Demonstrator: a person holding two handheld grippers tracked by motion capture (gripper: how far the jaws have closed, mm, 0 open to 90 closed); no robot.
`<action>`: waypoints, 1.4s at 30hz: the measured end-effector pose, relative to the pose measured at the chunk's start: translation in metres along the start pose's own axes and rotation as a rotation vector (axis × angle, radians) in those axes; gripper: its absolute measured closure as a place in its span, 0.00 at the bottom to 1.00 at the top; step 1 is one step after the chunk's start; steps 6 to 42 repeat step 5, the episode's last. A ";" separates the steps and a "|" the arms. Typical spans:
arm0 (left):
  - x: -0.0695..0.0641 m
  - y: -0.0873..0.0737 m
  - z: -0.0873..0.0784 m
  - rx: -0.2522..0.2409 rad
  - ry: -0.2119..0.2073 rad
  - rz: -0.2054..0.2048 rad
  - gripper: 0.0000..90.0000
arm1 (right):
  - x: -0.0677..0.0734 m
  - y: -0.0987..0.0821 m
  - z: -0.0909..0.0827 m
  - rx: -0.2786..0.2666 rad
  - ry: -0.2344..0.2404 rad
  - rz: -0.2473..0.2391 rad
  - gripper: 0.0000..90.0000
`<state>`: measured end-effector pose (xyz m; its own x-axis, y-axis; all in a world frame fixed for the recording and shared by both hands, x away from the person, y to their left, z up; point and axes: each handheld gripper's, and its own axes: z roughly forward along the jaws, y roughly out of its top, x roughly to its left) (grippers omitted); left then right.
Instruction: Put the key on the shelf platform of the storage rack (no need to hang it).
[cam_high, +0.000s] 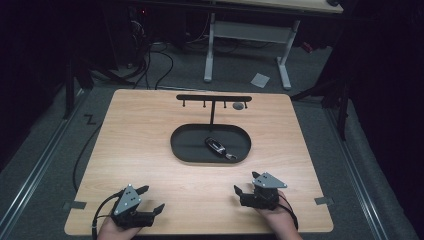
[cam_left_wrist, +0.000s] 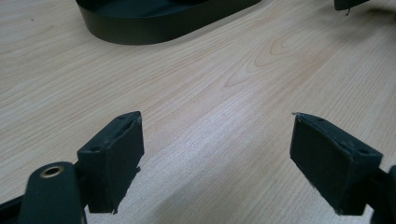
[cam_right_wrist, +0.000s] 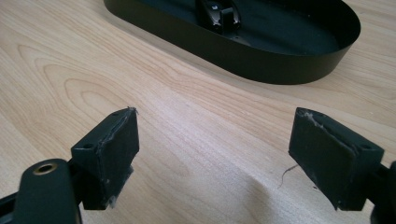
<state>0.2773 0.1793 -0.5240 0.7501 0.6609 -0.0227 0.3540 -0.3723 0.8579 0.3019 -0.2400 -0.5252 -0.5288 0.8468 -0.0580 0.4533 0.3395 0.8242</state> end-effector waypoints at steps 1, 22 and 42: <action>0.000 0.000 -0.001 -0.001 0.000 0.001 0.20 | 0.000 0.000 0.000 -0.001 -0.003 0.000 0.18; 0.000 0.000 -0.002 -0.007 0.000 -0.002 0.20 | -0.001 0.001 0.001 0.005 -0.004 0.014 0.18; 0.000 0.000 -0.002 -0.007 0.000 -0.002 0.20 | -0.001 0.001 0.001 0.005 -0.004 0.014 0.18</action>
